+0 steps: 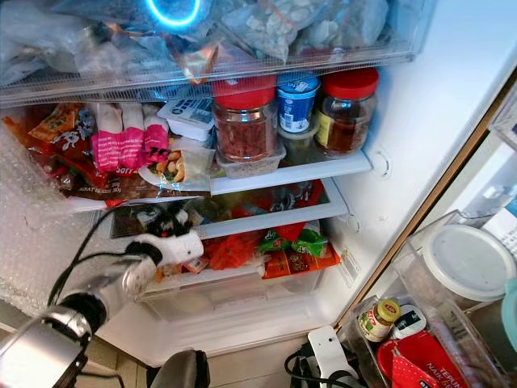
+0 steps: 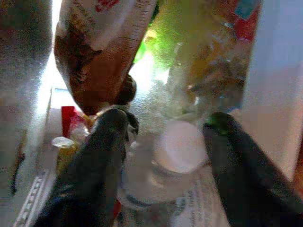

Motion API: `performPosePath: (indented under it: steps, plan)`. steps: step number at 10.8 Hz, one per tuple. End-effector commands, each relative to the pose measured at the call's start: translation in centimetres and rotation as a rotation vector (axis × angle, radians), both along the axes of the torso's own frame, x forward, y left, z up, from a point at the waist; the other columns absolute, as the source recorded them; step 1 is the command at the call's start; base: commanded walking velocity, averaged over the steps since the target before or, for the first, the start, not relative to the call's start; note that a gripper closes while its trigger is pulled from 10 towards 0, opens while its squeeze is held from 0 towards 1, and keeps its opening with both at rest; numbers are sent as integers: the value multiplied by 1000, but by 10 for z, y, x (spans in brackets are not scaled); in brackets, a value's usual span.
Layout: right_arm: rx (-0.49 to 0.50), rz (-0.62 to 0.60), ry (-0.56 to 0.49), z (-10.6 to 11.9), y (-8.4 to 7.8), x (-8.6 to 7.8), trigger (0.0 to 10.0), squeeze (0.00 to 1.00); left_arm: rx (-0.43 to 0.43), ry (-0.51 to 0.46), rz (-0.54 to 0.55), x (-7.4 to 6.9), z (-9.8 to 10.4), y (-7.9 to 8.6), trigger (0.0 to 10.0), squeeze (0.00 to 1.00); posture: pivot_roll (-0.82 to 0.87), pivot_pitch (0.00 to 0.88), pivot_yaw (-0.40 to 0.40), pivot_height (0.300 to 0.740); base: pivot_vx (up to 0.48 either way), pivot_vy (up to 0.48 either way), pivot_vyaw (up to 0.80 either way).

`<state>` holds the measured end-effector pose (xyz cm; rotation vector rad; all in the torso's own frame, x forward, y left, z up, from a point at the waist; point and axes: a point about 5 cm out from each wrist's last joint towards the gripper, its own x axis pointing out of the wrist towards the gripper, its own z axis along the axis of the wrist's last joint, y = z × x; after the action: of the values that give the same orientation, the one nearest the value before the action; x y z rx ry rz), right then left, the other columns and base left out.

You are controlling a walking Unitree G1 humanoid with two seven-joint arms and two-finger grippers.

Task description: Restocking fridge

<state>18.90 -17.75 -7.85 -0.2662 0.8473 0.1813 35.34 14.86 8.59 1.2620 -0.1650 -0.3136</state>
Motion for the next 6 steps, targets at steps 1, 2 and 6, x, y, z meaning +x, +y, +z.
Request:
performPosePath:
  steps: [1, 2, 6]
  plan:
    - [-25, -18, 114, -13, -8, -28, 10000, 0, -2, 10, 18, 0, -1, 2, 10000, 1000, 8, 124, 1, 623, 0, 0, 0]
    - [-28, -15, 118, -14, -9, -28, 10000, 0, -6, 6, 16, 0, -1, 3, 10000, 1000, 10, 127, -1, 623, 0, 0, 0]
    - [-32, -16, 125, -15, -8, -30, 10000, 0, -132, 14, -8, 2, 7, -3, 10000, 1000, 12, 127, -2, 623, 0, 0, 0]
